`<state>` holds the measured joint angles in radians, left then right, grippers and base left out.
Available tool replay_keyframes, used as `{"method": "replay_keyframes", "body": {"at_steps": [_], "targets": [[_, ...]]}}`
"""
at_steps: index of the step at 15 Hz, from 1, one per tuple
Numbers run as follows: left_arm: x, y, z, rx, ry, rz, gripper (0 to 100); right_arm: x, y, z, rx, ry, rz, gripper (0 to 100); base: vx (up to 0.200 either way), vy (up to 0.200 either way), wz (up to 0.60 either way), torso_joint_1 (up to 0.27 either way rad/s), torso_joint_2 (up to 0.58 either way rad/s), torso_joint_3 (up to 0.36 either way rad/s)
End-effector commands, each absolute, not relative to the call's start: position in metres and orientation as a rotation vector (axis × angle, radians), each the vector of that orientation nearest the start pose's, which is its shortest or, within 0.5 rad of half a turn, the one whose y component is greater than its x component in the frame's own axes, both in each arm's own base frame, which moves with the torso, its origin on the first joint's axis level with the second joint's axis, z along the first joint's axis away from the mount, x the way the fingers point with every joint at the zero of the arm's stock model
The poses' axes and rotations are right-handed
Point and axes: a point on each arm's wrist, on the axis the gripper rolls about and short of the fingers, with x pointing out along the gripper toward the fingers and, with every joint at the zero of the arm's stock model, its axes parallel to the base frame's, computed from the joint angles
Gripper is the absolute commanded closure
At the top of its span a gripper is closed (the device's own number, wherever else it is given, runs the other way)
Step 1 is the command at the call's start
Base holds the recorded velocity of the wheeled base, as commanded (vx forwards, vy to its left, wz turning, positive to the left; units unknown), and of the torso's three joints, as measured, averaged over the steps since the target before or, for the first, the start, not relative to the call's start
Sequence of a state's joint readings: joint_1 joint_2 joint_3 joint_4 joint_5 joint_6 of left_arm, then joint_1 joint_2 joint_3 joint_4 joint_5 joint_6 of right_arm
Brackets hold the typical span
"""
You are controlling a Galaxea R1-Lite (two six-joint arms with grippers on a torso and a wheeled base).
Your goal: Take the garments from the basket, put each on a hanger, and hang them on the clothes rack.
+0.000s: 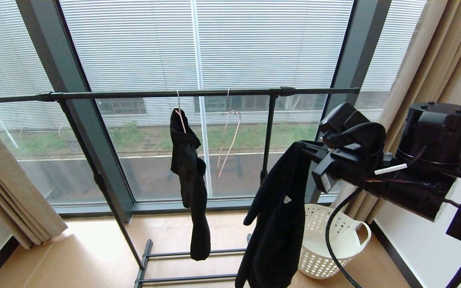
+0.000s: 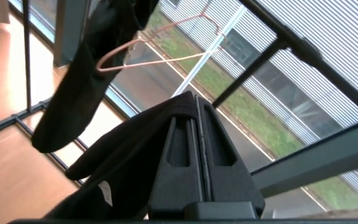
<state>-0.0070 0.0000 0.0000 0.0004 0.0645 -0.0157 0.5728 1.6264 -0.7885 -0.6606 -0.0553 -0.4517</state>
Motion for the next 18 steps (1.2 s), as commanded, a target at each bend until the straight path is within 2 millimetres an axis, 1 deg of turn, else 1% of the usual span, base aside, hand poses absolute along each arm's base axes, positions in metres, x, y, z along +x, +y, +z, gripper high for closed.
{"method": "replay_keyframes", "body": {"at_steps": [1, 2, 3, 4, 5, 8, 10, 11, 12, 13, 14, 15, 16, 17, 18], "targets": [[-0.018, 0.001, 0.078, -0.011, 0.066, 0.010, 0, 0.244, 0.156, 0.199, -0.510, 0.077, 0.514, 100, 0.000, 0.000, 0.00, 0.000, 0.00, 0.000], [-0.008, 0.001, 0.079, -0.007, 0.195, -0.031, 0, 0.246, 0.156, 0.204, -0.517, 0.091, 0.480, 100, 0.000, 0.000, 0.00, 0.000, 0.00, 0.000], [-0.002, 0.001, 0.080, -0.002, 0.275, -0.038, 0, 0.247, 0.156, 0.206, -0.522, 0.104, 0.476, 100, 0.000, 0.000, 0.00, 0.000, 0.00, 0.000], [0.009, 0.000, 0.080, 0.005, 0.403, -0.049, 0, 0.246, 0.156, 0.206, -0.531, 0.137, 0.483, 100, 0.000, 0.000, 0.00, 0.000, 0.00, 0.000], [0.015, -0.002, 0.082, 0.001, 0.461, -0.088, 0, 0.246, 0.156, 0.205, -0.534, 0.147, 0.485, 100, 0.000, 0.000, 0.00, 0.000, 0.00, 0.000], [0.031, -0.006, 0.104, -0.099, 0.511, -0.211, 0, 0.243, 0.157, 0.200, -0.541, 0.165, 0.492, 100, 0.000, 0.000, 0.00, 0.000, 0.00, 0.000], [0.044, -0.009, 0.108, -0.118, 0.594, -0.262, 0, 0.242, 0.157, 0.197, -0.544, 0.170, 0.496, 100, 0.000, 0.000, 0.00, 0.000, 0.00, 0.000], [0.066, -0.012, 0.114, -0.155, 0.687, -0.306, 0, 0.241, 0.157, 0.193, -0.548, 0.177, 0.496, 100, 0.000, 0.000, 0.00, 0.000, 0.00, 0.000], [0.077, -0.014, 0.118, -0.166, 0.714, -0.314, 0, 0.241, 0.156, 0.193, -0.550, 0.182, 0.496, 100, 0.000, 0.000, 0.00, 0.000, 0.00, 0.000], [0.103, -0.022, 0.123, -0.187, 0.766, -0.349, 0, 0.241, 0.156, 0.194, -0.551, 0.183, 0.489, 100, 0.000, 0.000, 0.00, 0.000, 0.00, 0.000], [0.114, -0.028, 0.125, -0.205, 0.786, -0.367, 0, 0.241, 0.157, 0.194, -0.553, 0.183, 0.478, 100, 0.000, 0.000, 0.00, 0.000, 0.00, 0.000], [0.140, -0.045, 0.127, -0.270, 0.827, -0.395, 0, 0.237, 0.162, 0.195, -0.564, 0.182, 0.453, 100, 0.000, 0.000, 0.00, 0.000, 0.00, 0.000], [0.150, -0.054, 0.127, -0.287, 0.845, -0.409, 0, 0.237, 0.162, 0.195, -0.567, 0.184, 0.441, 100, 0.000, 0.000, 0.00, 0.000, 0.00, 0.000], [0.163, -0.068, 0.126, -0.289, 0.851, -0.412, 0, 0.235, 0.164, 0.196, -0.568, 0.179, 0.437, 100, 0.000, 0.000, 0.00, 0.000, 0.00, 0.000], [0.166, -0.072, 0.126, -0.278, 0.849, -0.406, 0, 0.234, 0.167, 0.196, -0.570, 0.176, 0.438, 100, 0.000, 0.000, 0.00, 0.000, 0.00, 0.000]]}}
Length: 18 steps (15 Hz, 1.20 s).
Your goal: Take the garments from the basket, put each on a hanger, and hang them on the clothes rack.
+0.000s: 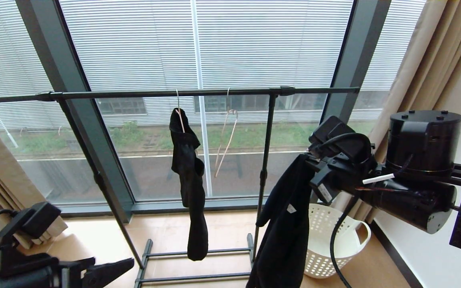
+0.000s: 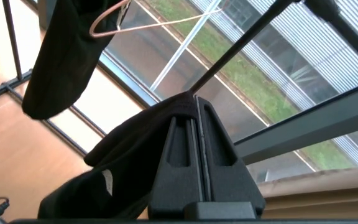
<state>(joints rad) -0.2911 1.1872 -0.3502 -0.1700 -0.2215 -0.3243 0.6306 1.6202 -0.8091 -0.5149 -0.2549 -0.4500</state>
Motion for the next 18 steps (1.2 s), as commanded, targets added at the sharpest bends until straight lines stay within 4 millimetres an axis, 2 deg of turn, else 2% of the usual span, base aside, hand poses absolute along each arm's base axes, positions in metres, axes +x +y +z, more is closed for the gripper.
{"method": "replay_keyframes", "body": {"at_steps": [1, 3, 5, 6, 9, 10, 12, 15, 18], "targets": [[0.175, -0.081, 0.124, -0.253, 0.848, -0.392, 0, 0.234, 0.171, 0.197, -0.563, 0.172, 0.434, 100, 0.000, 0.000, 0.00, 0.000, 0.00, 0.000], [0.178, -0.088, 0.125, -0.267, 0.842, -0.401, 0, 0.236, 0.181, 0.200, -0.506, 0.172, 0.435, 100, 0.000, 0.000, 0.00, 0.000, 0.00, 0.000], [0.191, -0.096, 0.125, -0.278, 0.825, -0.409, 0, 0.243, 0.193, 0.201, -0.445, 0.198, 0.391, 100, 0.000, 0.000, 0.00, 0.000, 0.00, 0.000], [0.204, -0.106, 0.125, -0.286, 0.801, -0.417, 0, 0.247, 0.202, 0.205, -0.379, 0.228, 0.359, 100, 0.000, 0.000, 0.00, 0.000, 0.00, 0.000], [0.220, -0.132, 0.121, -0.248, 0.757, -0.385, 0, 0.250, 0.213, 0.217, -0.276, 0.310, 0.319, 100, 0.000, 0.000, 0.00, 0.000, 0.00, 0.000], [0.225, -0.147, 0.118, -0.224, 0.733, -0.376, 0, 0.249, 0.221, 0.224, -0.219, 0.342, 0.312, 100, 0.000, 0.000, 0.00, 0.000, 0.00, 0.000], [0.230, -0.157, 0.117, -0.221, 0.713, -0.396, 0, 0.249, 0.232, 0.223, -0.219, 0.360, 0.316, 100, 0.000, 0.000, 0.00, 0.000, 0.00, 0.000], [0.233, -0.169, 0.113, -0.208, 0.722, -0.425, 0, 0.250, 0.255, 0.209, -0.211, 0.390, 0.350, 100, 0.000, 0.000, 0.00, 0.000, 0.00, 0.000], [0.225, -0.182, 0.109, -0.185, 0.738, -0.471, 0, 0.245, 0.266, 0.206, -0.197, 0.393, 0.364, 100, 0.000, 0.000, 0.00, 0.000, 0.00, 0.000]]}}
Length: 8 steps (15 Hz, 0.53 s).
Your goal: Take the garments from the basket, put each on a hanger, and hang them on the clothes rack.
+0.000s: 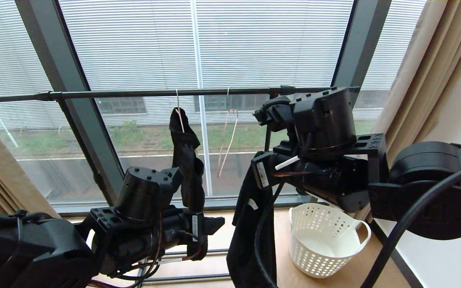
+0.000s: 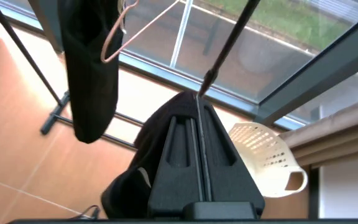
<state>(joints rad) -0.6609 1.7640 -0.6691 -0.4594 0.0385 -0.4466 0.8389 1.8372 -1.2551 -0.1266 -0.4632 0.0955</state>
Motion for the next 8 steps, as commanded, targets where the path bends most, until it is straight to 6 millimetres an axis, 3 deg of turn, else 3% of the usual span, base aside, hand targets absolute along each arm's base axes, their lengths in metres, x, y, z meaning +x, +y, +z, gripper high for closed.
{"method": "replay_keyframes", "body": {"at_steps": [1, 6, 8], "targets": [[0.224, -0.186, 0.108, -0.179, 0.740, -0.480, 0, 0.244, 0.268, 0.206, -0.185, 0.393, 0.367, 100, 0.000, 0.000, 0.00, 0.000, 0.00, 0.000], [0.239, -0.209, 0.093, -0.161, 0.729, -0.476, 0, 0.235, 0.270, 0.212, -0.169, 0.382, 0.387, 100, 0.000, 0.000, 0.00, 0.000, 0.00, 0.000], [0.253, -0.216, 0.074, -0.122, 0.732, -0.372, 0, 0.231, 0.266, 0.217, -0.157, 0.374, 0.385, 100, 0.000, 0.000, 0.00, 0.000, 0.00, 0.000]]}}
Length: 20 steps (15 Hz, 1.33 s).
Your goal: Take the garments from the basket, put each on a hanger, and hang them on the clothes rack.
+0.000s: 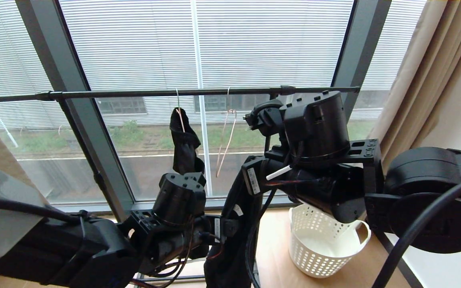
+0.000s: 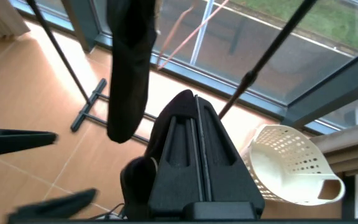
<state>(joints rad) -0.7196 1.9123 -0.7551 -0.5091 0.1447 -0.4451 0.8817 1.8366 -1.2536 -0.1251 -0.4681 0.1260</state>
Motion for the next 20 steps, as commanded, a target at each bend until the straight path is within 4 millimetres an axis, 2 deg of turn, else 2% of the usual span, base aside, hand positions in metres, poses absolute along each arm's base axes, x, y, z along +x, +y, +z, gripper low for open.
{"method": "replay_keyframes", "body": {"at_steps": [1, 4, 9, 16, 17, 20], "targets": [[0.259, -0.218, 0.066, -0.110, 0.737, -0.344, 0, 0.230, 0.264, 0.219, -0.157, 0.369, 0.381, 100, 0.000, 0.000, 0.00, 0.000, 0.00, 0.000], [0.268, -0.221, 0.055, -0.098, 0.745, -0.321, 0, 0.228, 0.264, 0.220, -0.158, 0.362, 0.366, 100, 0.000, 0.000, 0.00, 0.000, 0.00, 0.000], [0.277, -0.211, 0.048, -0.097, 0.760, -0.280, 0, 0.226, 0.261, 0.226, -0.148, 0.348, 0.365, 100, 0.000, 0.000, 0.00, 0.000, 0.00, 0.000], [0.276, -0.204, 0.048, -0.097, 0.768, -0.261, 0, 0.231, 0.251, 0.232, -0.133, 0.337, 0.338, 100, 0.000, 0.000, 0.00, 0.000, 0.00, 0.000], [0.276, -0.204, 0.049, -0.099, 0.764, -0.262, 100, 0.235, 0.247, 0.232, -0.132, 0.338, 0.323, 100, 0.000, 0.000, 0.00, 0.000, 0.00, 0.000], [0.272, -0.200, 0.062, -0.110, 0.733, -0.261, 100, 0.246, 0.236, 0.232, -0.131, 0.339, 0.280, 100, 0.000, 0.000, 0.00, 0.000, 0.00, 0.000]]}}
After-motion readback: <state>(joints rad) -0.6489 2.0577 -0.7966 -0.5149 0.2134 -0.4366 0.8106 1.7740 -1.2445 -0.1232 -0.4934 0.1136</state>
